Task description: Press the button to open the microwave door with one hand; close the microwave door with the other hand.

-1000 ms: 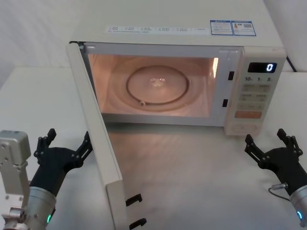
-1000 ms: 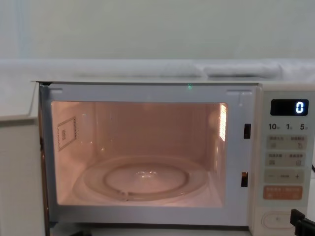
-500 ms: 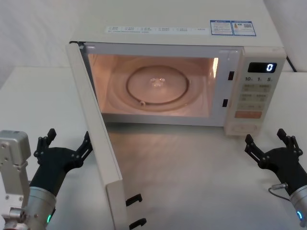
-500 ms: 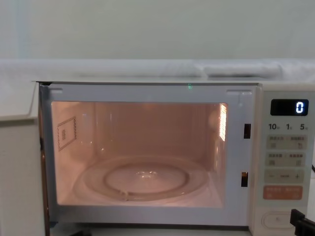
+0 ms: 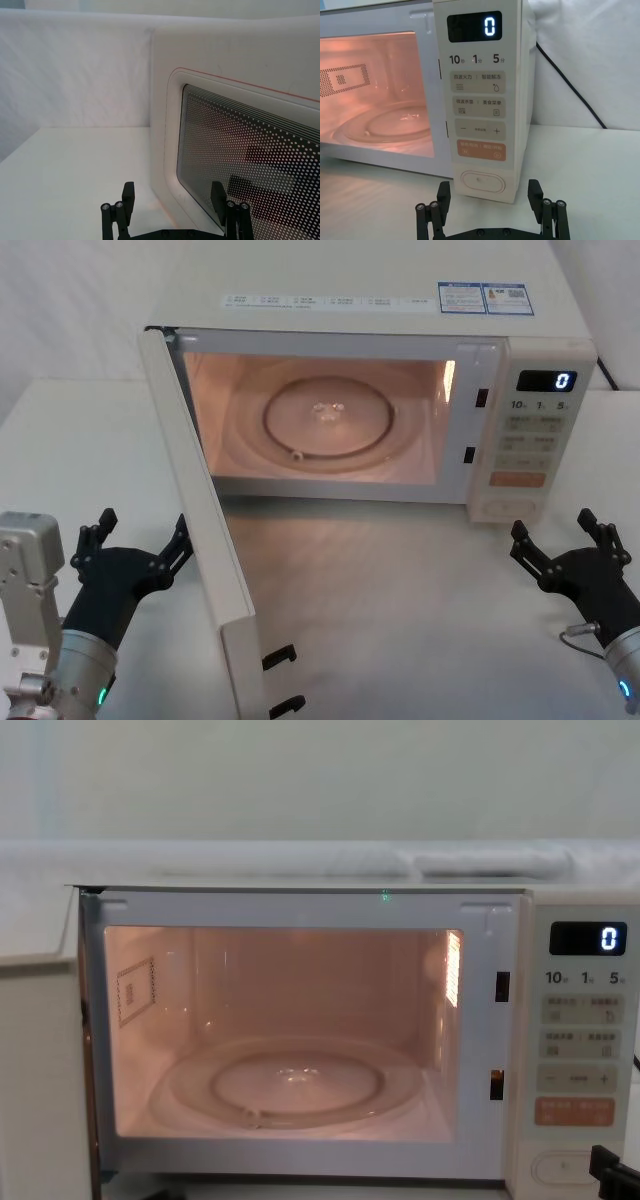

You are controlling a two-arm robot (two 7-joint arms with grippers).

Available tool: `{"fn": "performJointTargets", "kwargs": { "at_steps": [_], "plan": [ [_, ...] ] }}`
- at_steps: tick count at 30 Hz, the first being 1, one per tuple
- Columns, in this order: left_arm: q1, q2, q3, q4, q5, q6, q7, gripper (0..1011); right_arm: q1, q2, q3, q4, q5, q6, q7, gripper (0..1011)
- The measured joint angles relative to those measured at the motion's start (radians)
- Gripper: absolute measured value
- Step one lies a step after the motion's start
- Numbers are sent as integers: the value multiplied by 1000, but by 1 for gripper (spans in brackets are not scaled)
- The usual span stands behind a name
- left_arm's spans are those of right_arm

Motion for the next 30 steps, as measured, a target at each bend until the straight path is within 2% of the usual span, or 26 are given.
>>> {"fn": "performJointTargets", "kwargs": {
  "at_steps": [5,10,19,20,23,30],
  "plan": [
    [0,0,0,0,0,0,0,1001,0,0,0,0,0,0,0,1002],
    [0,0,0,0,0,0,0,928,0,0,0,0,0,0,0,1002],
    [0,0,0,0,0,0,0,668,0,0,0,0,0,0,0,1002],
    [0,0,0,0,0,0,0,605,0,0,0,0,0,0,0,1002],
    [0,0,0,0,0,0,0,544,0,0,0,0,0,0,0,1002],
    [0,0,0,0,0,0,0,294,0,0,0,0,0,0,0,1002]
  ]
}}
